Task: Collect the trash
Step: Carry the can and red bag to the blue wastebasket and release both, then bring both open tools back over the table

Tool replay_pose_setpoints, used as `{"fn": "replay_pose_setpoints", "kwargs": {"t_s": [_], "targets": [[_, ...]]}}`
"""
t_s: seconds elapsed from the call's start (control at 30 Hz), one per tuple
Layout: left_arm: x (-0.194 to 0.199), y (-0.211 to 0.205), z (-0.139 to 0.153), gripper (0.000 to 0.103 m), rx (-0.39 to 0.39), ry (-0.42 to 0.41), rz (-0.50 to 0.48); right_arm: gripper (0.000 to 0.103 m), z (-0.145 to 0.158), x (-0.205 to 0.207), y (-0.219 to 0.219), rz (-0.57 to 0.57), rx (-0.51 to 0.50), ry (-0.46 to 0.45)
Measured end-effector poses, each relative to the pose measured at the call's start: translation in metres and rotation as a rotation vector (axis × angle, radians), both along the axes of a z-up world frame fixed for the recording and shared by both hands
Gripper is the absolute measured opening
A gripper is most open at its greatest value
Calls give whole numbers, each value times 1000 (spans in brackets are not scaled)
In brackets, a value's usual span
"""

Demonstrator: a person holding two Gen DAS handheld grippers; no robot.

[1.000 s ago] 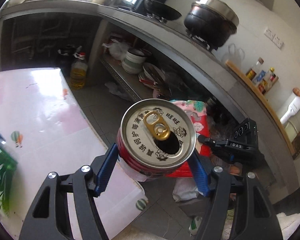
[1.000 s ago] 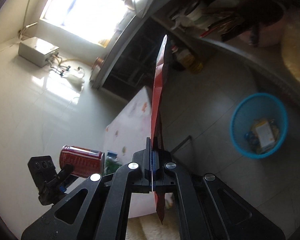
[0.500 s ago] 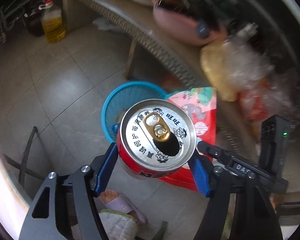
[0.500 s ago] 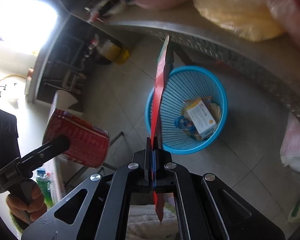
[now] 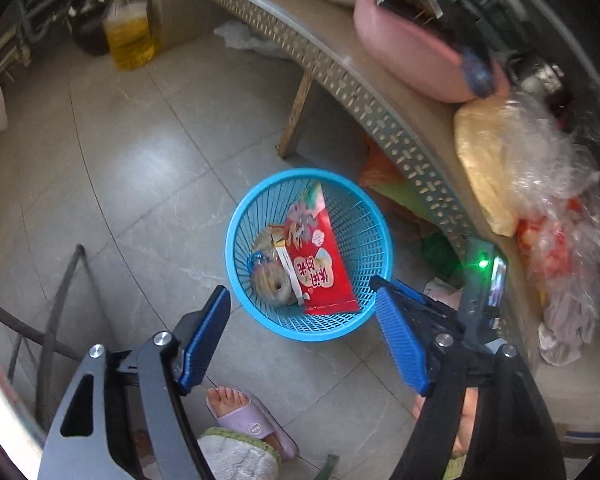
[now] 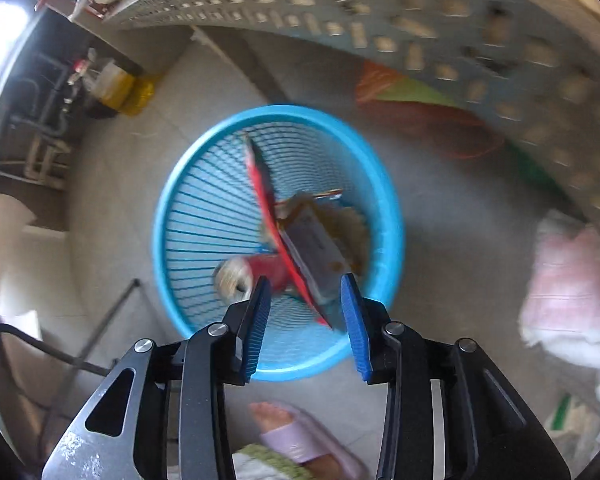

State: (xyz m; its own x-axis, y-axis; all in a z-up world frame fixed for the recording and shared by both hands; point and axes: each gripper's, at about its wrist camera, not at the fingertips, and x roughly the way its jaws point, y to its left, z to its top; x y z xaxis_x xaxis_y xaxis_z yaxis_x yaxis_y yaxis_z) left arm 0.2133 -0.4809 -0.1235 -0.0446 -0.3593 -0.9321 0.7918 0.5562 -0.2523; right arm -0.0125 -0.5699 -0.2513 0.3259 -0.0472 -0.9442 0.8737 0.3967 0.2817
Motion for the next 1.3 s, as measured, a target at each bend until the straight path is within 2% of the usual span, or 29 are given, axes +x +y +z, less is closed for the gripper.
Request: {"fn": "replay_pose_setpoints", "kwargs": {"t_s": [0.17, 0.33, 0.53, 0.7, 0.87, 1.07, 1.3], "targets": [[-10, 24, 43, 74, -87, -29, -5, 36, 23, -28, 12, 6, -88, 14], [-25, 66, 86, 76, -176, -75, -6, 37, 53, -52, 30, 27, -149, -8], [-44, 134, 124, 80, -284, -139, 56, 56, 91, -56, 73, 146, -215, -77], [-56, 198, 150, 82, -373, -223, 127, 61, 124, -53, 113, 251, -235, -153], [-65, 259, 162, 84, -425, -252, 211, 65, 162, -41, 145, 348, -277, -244], [-79, 338, 166, 87, -471, -327, 330, 75, 200, -18, 185, 489, -296, -350], [-90, 432, 154, 88, -491, -411, 470, 77, 219, 14, 233, 671, -251, -433]]}}
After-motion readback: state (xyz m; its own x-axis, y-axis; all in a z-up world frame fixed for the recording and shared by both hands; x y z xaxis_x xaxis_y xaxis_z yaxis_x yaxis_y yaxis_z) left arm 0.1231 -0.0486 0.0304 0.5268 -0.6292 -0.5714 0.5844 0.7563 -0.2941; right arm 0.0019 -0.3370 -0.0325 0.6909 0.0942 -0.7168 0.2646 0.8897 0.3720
